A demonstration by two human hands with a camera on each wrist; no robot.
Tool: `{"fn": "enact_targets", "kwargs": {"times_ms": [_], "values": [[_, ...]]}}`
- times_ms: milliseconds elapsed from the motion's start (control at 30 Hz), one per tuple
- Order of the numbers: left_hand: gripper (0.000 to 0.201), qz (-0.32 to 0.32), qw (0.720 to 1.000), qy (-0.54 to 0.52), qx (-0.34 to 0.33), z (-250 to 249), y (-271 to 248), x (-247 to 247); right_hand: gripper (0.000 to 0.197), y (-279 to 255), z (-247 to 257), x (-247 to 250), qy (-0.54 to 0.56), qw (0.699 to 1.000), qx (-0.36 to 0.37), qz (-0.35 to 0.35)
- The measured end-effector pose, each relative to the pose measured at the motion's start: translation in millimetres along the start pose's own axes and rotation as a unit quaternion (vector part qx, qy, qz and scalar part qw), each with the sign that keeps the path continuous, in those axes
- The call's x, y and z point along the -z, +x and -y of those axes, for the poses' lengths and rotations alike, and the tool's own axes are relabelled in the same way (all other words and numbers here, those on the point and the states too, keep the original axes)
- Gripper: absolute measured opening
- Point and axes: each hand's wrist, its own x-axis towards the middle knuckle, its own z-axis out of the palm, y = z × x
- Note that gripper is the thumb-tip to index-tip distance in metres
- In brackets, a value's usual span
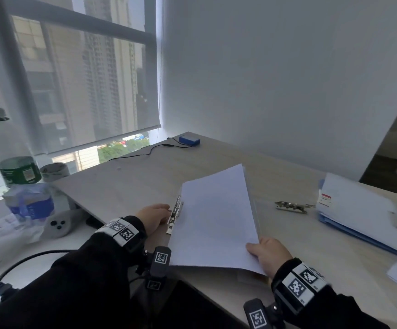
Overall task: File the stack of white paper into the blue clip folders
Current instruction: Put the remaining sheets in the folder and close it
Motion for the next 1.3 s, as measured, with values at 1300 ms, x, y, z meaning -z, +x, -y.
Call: {"fn": "enact_targets", "kwargs": {"times_ms": [1300], "values": [[0.018,0.009,0.999,0.048,-0.002,-2.1,3.8,-0.9,0.043,7.3,-3.3,29.1,-0.015,0.994,-0.028,0.102]]}}
